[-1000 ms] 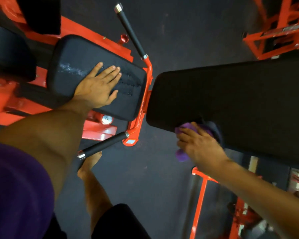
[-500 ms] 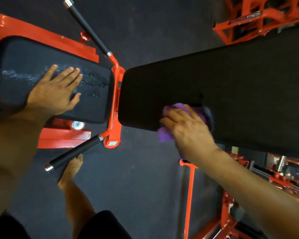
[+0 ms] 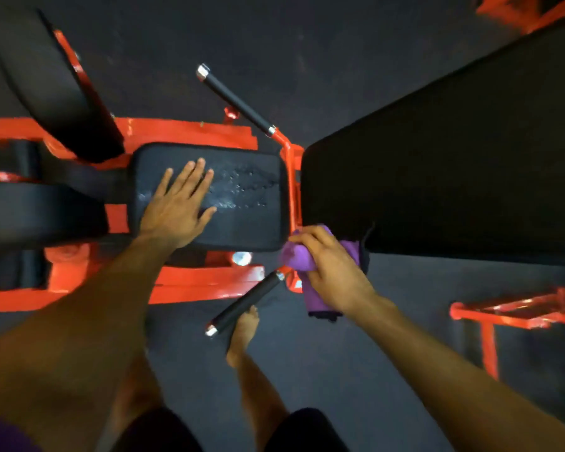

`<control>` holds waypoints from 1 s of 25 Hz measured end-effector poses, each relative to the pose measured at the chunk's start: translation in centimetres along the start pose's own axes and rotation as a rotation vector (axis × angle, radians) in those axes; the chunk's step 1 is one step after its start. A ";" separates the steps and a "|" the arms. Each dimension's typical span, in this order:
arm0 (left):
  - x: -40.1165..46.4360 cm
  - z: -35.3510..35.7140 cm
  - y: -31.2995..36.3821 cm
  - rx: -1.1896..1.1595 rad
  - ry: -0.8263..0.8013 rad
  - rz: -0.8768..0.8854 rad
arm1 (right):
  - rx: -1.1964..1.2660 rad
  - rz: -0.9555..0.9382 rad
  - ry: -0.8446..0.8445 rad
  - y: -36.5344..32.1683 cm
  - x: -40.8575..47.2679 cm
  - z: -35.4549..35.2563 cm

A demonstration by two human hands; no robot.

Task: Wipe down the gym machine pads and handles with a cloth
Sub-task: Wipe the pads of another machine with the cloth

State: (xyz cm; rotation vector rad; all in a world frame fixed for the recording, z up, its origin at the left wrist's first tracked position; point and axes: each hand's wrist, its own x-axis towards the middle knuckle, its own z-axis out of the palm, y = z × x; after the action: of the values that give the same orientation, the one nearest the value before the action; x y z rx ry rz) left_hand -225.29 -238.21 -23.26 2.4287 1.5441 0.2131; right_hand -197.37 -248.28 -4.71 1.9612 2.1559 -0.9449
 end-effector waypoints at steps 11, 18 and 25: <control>2.7 -0.3 -2.1 0.193 0.046 -0.129 | 0.532 0.327 0.580 3.6 19.6 9.4; 3.1 -0.7 -1.9 0.209 0.006 -0.134 | 0.512 0.252 0.518 5.9 23.4 7.4; 3.1 -0.5 -1.9 0.183 -0.012 -0.141 | 0.565 0.374 0.368 5.1 10.7 13.8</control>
State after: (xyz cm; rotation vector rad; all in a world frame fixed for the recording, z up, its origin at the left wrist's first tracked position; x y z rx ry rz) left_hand -225.74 -234.58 -23.38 2.4355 1.7925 0.0317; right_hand -199.23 -245.65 -22.58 2.8695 1.6660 -1.3031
